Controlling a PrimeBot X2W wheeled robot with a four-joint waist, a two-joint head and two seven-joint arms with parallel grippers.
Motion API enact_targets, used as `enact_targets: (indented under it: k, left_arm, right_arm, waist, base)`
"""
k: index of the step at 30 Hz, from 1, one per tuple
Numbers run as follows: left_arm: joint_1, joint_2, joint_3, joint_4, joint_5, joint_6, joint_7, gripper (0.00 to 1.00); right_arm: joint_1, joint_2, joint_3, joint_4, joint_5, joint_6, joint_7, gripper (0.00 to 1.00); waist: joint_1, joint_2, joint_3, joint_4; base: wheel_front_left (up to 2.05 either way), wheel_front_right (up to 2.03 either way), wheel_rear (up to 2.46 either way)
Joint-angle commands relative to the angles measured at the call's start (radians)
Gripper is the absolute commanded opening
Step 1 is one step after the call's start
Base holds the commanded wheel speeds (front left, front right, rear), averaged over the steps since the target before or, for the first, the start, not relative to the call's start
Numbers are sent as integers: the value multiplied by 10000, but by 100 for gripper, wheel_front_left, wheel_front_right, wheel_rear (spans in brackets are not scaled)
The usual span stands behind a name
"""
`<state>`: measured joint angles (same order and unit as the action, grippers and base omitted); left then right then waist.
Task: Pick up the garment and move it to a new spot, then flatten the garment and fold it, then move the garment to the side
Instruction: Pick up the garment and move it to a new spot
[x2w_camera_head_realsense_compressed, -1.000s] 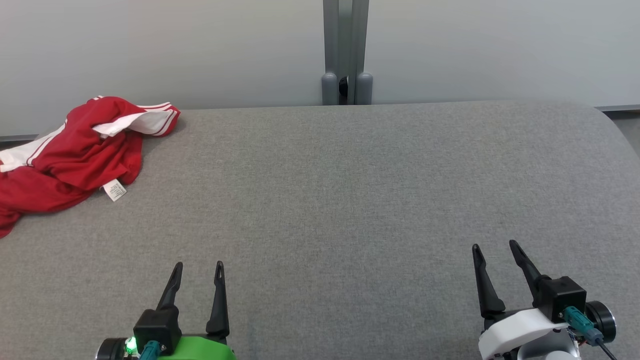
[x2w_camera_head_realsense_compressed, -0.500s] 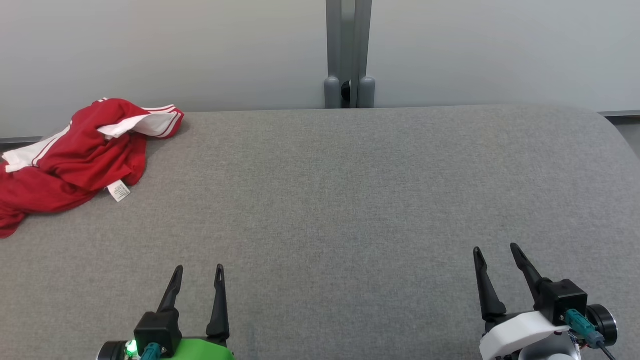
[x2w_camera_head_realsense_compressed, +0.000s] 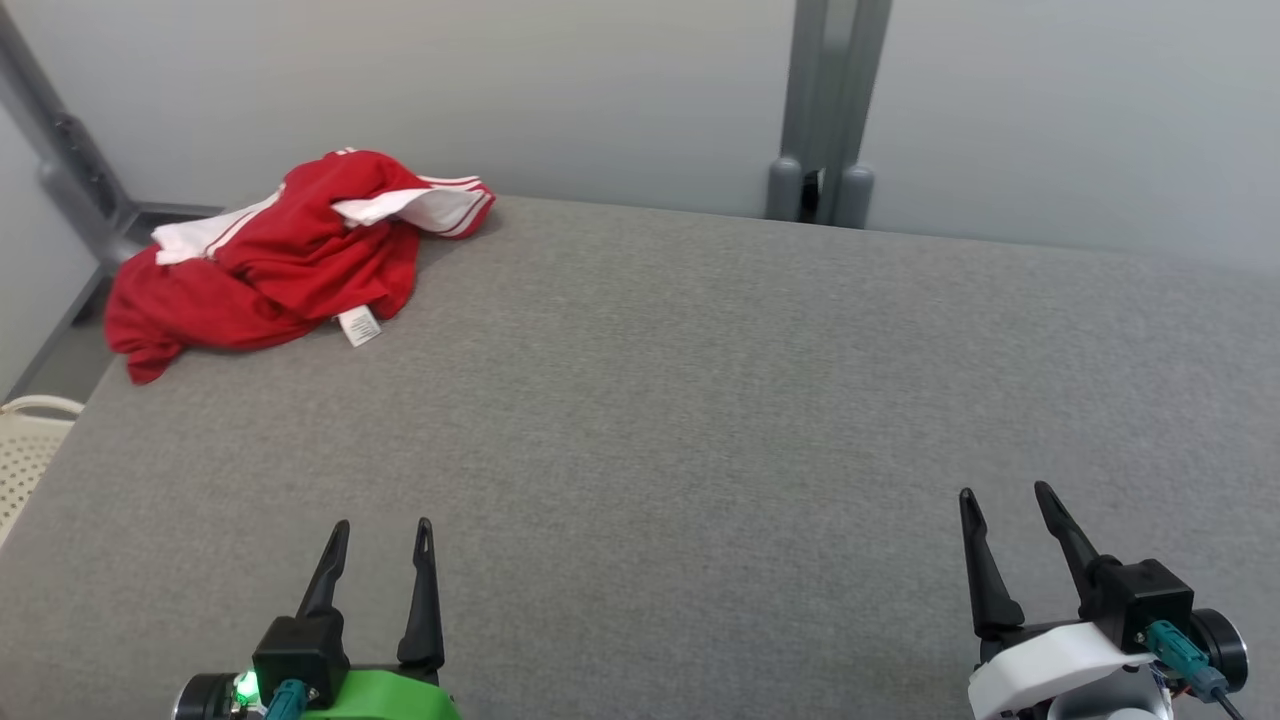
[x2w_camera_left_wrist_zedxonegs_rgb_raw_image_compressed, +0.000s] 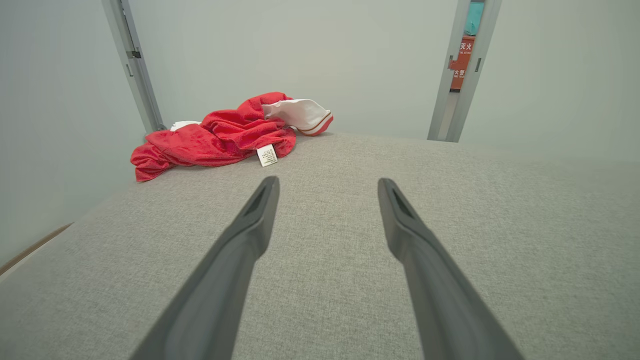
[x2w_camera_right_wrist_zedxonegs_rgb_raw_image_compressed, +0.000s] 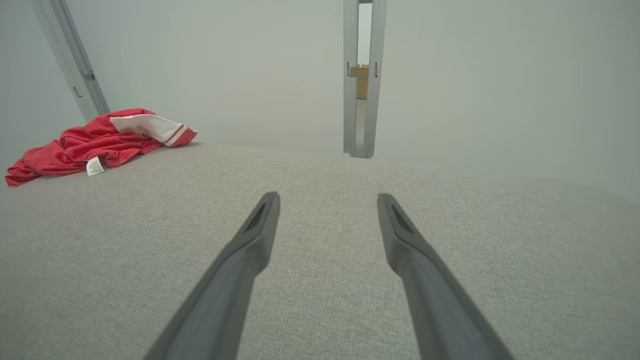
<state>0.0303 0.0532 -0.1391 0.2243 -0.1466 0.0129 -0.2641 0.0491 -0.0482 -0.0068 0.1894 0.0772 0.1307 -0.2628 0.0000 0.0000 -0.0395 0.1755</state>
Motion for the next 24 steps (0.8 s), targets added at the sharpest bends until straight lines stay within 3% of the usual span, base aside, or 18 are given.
enact_targets:
  k: [1,11,24]
  left_arm:
    - [-61,82,59,-57,72,-21,-7,100]
    - [49,112,484,-286,116,-25,-6,100]
    - [347,88,947,-510,129,8,-7,100]
  right_arm:
    - [-121,-36,24,-42,97,1,-32,100]
    - [-289,-39,281,30,193,1,-32,100]
    - [-393,-40,668,87,161,1,-32,100]
  waist:
    - [0,0,29,1216]
    - [0,0,26,2832]
    - [0,0,44,2955]
  base:
    - [0,0,0]
    - [0,0,0]
    - [0,0,0]
